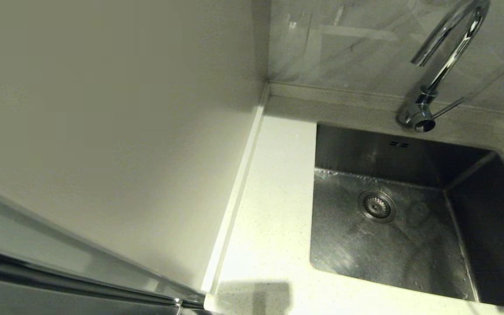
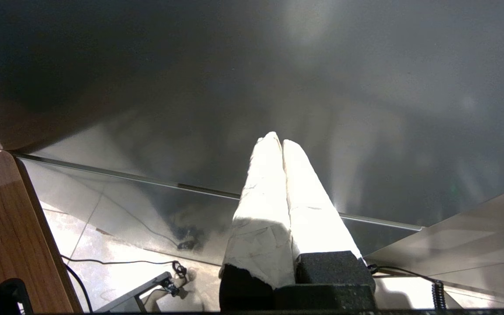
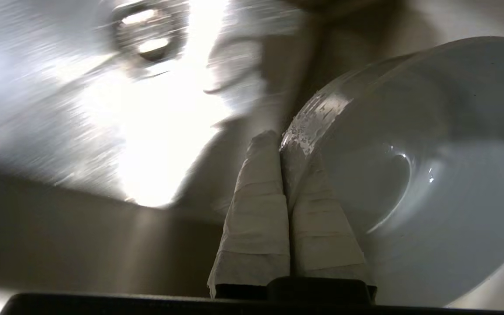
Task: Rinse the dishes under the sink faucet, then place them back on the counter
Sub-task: Put a bowl into the sink
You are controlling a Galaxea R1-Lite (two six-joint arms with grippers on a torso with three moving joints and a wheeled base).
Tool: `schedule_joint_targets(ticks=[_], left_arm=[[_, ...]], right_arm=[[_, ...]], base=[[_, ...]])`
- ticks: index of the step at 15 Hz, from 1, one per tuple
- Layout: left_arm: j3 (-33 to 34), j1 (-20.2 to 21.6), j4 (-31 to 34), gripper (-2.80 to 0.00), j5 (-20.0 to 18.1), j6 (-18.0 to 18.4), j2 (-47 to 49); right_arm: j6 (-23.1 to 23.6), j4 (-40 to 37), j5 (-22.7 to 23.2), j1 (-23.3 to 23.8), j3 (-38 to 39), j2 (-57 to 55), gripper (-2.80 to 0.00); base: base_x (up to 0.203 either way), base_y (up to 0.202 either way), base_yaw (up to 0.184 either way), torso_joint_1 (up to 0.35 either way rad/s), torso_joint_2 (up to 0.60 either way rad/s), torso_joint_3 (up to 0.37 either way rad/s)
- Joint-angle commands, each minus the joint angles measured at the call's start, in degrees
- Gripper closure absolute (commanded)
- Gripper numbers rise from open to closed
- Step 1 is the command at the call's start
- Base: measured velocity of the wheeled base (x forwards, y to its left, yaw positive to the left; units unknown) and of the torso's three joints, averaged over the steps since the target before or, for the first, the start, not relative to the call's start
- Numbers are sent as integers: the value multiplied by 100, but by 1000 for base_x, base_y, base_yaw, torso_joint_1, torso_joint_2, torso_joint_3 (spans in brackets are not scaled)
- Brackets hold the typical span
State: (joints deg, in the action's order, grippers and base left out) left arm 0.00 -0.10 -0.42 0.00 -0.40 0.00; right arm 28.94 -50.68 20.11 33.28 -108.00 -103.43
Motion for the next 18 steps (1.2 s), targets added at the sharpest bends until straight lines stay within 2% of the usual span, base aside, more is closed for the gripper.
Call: schedule_joint_targets(ticks=[1,5,7,12,18], left_arm=[[18,1,-2,0,0,-4,0],[18,1,-2,0,0,-4,0],[18,1,-2,0,0,-4,0],[18,1,-2,0,0,-4,0],[17,1,-2,0,0,-4,0]], right_arm=[[335,-80,449,-129,813,777,0],[1689,-25,591,-238,2164,1154,0],[2015,482,552,-316,2768,1139,0],[2121,3119,228,-701,4513,641,0],[2120,4906,-95,-1215,4777,-727,0]], base=[[0,0,0,0,0,0],[0,0,0,0,0,0],[0,0,0,0,0,0],[0,0,0,0,0,0],[0,0,0,0,0,0]])
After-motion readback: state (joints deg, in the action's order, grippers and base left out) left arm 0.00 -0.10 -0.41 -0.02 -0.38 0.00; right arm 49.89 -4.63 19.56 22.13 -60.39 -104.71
